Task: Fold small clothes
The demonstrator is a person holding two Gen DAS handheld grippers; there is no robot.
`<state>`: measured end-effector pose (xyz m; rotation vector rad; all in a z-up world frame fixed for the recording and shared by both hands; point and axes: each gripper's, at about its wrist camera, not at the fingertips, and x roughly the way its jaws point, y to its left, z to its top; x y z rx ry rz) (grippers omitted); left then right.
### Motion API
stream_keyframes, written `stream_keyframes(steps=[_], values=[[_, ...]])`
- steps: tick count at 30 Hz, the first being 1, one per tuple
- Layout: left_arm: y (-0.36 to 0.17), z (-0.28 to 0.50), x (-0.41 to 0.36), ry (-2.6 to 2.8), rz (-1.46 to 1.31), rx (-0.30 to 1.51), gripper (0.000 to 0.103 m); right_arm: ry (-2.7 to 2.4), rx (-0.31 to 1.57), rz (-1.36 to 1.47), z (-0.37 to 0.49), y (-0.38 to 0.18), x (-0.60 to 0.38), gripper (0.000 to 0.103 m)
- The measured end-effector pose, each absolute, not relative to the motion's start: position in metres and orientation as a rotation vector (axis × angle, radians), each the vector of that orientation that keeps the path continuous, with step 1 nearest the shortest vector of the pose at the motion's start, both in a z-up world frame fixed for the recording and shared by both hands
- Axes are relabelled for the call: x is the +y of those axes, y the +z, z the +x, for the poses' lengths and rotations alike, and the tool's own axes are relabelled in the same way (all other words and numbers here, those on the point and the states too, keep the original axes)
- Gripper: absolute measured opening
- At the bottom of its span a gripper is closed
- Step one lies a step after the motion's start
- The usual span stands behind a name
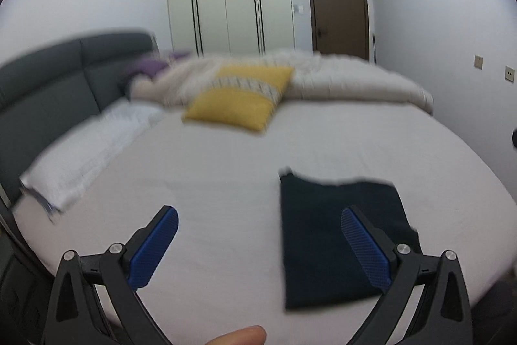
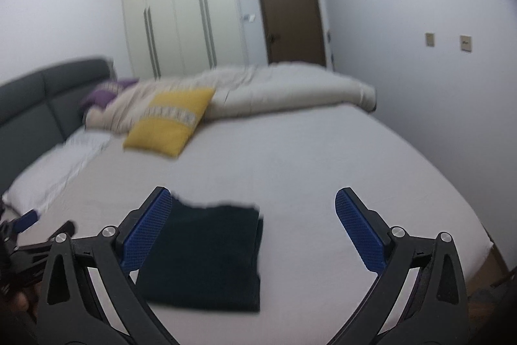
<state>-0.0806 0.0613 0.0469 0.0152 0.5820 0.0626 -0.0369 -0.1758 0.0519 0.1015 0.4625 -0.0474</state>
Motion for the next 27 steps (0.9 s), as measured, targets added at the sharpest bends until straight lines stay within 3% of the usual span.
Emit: stream_keyframes(steps=[6, 17, 27], values=[[0.004, -0.07, 0.058, 0.054, -0.025, 0.725, 0.103, -0.012, 0.668, 0.068, -0.018, -0.008, -0.139, 0.103], [-0.052, -0.068, 0.047, 0.04, 0.017, 0.808, 0.103, -0.114, 0.843, 0.102, 0.021, -0.13, -0.159, 0.103], [-0.06, -0.067, 0.049, 0.035, 0.004, 0.825, 0.103, -0.103, 0.851, 0.063, 0.009, -0.13, -0.165, 0.103]])
